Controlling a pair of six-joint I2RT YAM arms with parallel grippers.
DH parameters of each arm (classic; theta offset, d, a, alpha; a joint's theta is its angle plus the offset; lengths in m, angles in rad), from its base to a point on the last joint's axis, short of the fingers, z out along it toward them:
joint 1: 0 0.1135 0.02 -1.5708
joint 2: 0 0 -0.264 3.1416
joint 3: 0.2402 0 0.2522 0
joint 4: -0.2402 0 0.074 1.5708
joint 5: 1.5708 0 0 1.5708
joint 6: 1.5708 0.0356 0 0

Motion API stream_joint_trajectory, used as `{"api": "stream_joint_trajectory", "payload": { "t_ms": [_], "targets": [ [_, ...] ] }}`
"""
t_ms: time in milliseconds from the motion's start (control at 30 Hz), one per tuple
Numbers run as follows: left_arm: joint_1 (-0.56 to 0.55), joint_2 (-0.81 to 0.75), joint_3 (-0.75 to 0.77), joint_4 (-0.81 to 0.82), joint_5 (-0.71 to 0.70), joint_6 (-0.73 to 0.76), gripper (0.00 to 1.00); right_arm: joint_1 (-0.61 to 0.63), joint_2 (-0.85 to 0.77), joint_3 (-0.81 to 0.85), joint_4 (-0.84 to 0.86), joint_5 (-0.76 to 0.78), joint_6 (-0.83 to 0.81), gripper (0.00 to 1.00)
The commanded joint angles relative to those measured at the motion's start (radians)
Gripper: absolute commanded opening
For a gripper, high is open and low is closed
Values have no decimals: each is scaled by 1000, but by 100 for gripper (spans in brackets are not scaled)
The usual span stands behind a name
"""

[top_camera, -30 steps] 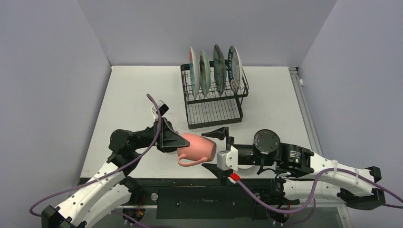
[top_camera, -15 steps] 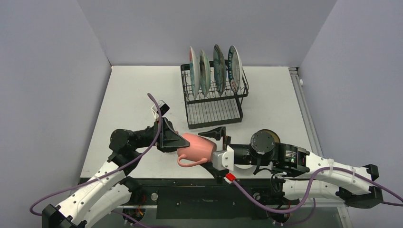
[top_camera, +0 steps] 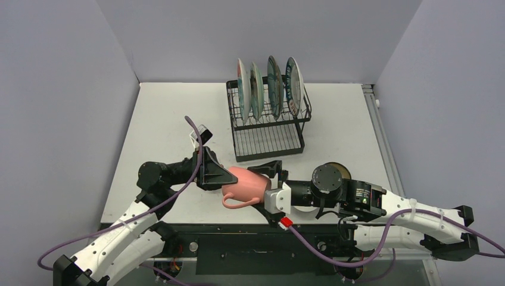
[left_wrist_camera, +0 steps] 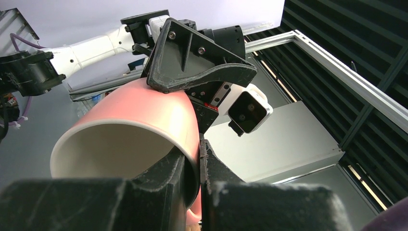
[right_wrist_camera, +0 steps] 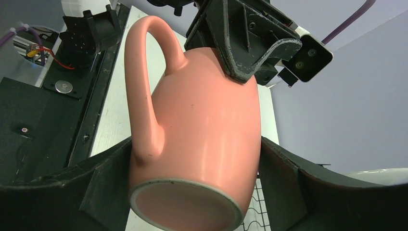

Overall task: Load the mixed dishes into the dish rack
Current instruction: Turn the cup upside down in the dish rack.

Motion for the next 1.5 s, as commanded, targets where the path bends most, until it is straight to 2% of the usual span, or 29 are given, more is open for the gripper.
{"api": "stream_joint_trajectory", "payload": {
  "t_ms": [0, 167, 300, 500, 667, 967, 1233, 1467],
  "targets": [
    [4, -11, 49, 138, -29, -29, 8, 6, -8, 20, 13, 12, -1, 48],
    [4, -14, 36, 139, -34, -28, 33, 6, -23, 14, 15, 31, 4, 42],
    [4, -17, 30, 132, -35, -21, 41, 6, -37, 7, 19, 45, 4, 39],
    [4, -23, 23, 106, -29, 1, 45, 6, -59, -2, 26, 65, 13, 36],
    [5, -43, 23, 11, -23, 65, 49, 3, -84, -19, 29, 86, 30, 34],
    [13, -64, -6, -45, -12, 117, 51, -5, -129, -45, 38, 105, 62, 32],
    [22, -105, 20, -278, 11, 264, 52, -28, -150, -57, 17, 131, 108, 31],
    [26, -119, 75, -510, 18, 466, 52, -42, -182, -85, 22, 134, 156, 30]
  ]
}}
